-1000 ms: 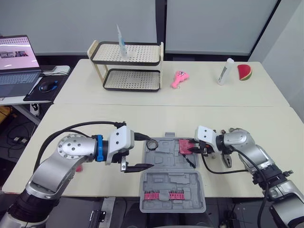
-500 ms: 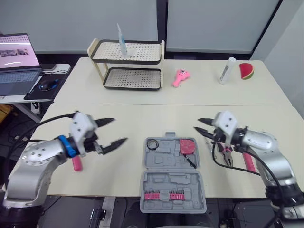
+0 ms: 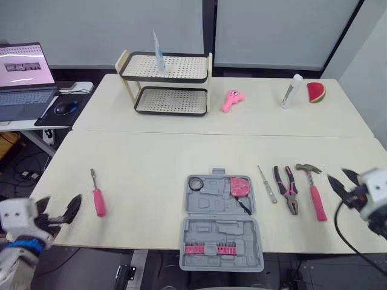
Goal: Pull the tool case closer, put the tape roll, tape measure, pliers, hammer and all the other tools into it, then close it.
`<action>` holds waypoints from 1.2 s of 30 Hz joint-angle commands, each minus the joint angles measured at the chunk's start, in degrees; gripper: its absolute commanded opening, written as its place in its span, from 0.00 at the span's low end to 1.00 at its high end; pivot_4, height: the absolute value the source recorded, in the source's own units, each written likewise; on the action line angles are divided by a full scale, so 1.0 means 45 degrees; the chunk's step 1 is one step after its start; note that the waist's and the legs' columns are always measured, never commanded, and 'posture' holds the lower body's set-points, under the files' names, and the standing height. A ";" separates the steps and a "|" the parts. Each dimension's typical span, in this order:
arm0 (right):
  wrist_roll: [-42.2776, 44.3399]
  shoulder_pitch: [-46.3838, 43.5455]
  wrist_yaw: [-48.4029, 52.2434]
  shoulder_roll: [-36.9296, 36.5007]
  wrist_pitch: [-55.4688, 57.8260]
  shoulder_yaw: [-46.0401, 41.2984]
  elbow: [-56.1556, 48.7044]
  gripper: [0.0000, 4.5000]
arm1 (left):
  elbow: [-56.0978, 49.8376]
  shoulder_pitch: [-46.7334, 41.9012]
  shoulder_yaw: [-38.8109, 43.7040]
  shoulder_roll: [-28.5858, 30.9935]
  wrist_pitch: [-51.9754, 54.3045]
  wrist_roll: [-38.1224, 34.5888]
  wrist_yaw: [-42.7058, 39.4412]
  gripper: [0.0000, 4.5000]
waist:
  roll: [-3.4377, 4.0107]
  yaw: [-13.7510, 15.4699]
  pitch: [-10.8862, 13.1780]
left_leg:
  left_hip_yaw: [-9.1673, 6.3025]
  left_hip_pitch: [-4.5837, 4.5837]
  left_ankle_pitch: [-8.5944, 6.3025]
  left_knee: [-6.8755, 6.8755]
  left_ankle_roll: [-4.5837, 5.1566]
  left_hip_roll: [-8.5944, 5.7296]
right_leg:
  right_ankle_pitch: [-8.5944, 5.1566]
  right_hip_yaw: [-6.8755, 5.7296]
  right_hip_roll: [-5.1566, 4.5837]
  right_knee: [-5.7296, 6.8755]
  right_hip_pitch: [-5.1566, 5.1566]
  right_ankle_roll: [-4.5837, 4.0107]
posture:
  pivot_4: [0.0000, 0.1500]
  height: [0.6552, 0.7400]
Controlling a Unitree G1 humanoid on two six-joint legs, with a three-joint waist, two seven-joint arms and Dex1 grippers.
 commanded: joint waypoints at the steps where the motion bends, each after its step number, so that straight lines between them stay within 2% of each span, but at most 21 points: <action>1: 0.0271 0.0881 0.0332 -0.0047 -0.0962 -0.0528 0.0286 0.66 | 0.0720 0.0439 0.0090 0.0013 -0.0902 0.0136 -0.0441 1.00 | -0.0001 -0.0001 -0.0001 | 0.0008 0.0015 0.0000 0.0000 0.0001 -0.0002 | 0.0000 0.0003 -0.0001 0.0003 0.0007 0.0000 | 1.00 0.87; 3: 0.0397 0.1698 0.0658 0.0019 -0.1207 -0.0443 0.0087 0.75 | 0.1349 0.0807 -0.0139 0.0218 -0.1193 0.0282 -0.1013 1.00 | 0.0005 -0.0003 -0.0006 | 0.0003 0.0060 -0.0001 -0.0014 0.0001 0.0004 | 0.0000 0.0012 -0.0009 0.0004 0.0035 0.0000 | 1.00 0.87; 6: 0.0474 0.2498 0.0905 0.0166 -0.1484 0.0013 -0.0368 0.96 | 0.2303 0.0840 -0.0368 0.0721 -0.1640 0.0454 -0.1754 1.00 | 0.0010 -0.0005 -0.0010 | 0.0007 0.0074 -0.0004 -0.0035 0.0001 0.0010 | -0.0004 0.0017 -0.0008 0.0000 0.0038 -0.0004 | 1.00 0.87; 7: 0.0451 0.2628 0.0863 0.0216 -0.1467 0.0151 -0.0505 0.99 | 0.2477 0.0783 -0.0413 0.0887 -0.1687 0.0452 -0.1912 1.00 | 0.0006 -0.0005 -0.0013 | 0.0005 0.0074 -0.0005 -0.0035 0.0001 0.0013 | -0.0005 0.0017 -0.0008 0.0000 0.0038 -0.0005 | 1.00 0.87; 18: 0.0150 0.3261 -0.0218 0.0789 -0.0480 0.1294 -0.2023 0.99 | 0.4363 -0.0286 -0.0902 0.2300 -0.2231 0.0539 -0.3239 1.00 | -0.0014 0.0020 -0.0042 | -0.0007 0.0073 -0.0006 -0.0035 -0.0002 0.0007 | -0.0005 0.0018 -0.0029 -0.0004 0.0035 -0.0006 | 1.00 0.87; 23: 0.0045 0.3322 -0.0392 0.0664 -0.0464 0.1299 -0.2100 0.99 | 0.4385 0.0337 -0.0706 0.2485 -0.2844 0.0577 -0.3736 1.00 | -0.0020 -0.0015 -0.0046 | -0.0007 0.0074 -0.0006 -0.0036 -0.0001 0.0008 | -0.0005 0.0021 -0.0031 -0.0002 0.0032 -0.0006 | 1.00 0.87; 30: 0.0255 0.3296 0.0088 0.0230 -0.0564 0.1321 -0.2425 0.99 | 0.1516 0.1528 -0.1523 0.3279 -0.3571 0.0378 -0.6107 1.00 | -0.0019 0.0128 -0.0047 | -0.0016 0.0074 -0.0008 -0.0037 -0.0003 0.0008 | -0.0009 0.0016 -0.0053 -0.0009 0.0022 -0.0015 | 1.00 0.87; 36: 0.0199 0.2969 0.0233 0.0022 0.0016 0.2166 -0.3107 0.99 | -0.1407 0.0939 -0.3823 0.4060 -0.3488 0.0289 -0.7980 1.00 | 0.0001 0.0176 -0.0050 | -0.0001 0.0074 -0.0008 -0.0035 -0.0003 -0.0006 | -0.0009 0.0016 -0.0072 -0.0010 0.0050 -0.0015 | 1.00 0.87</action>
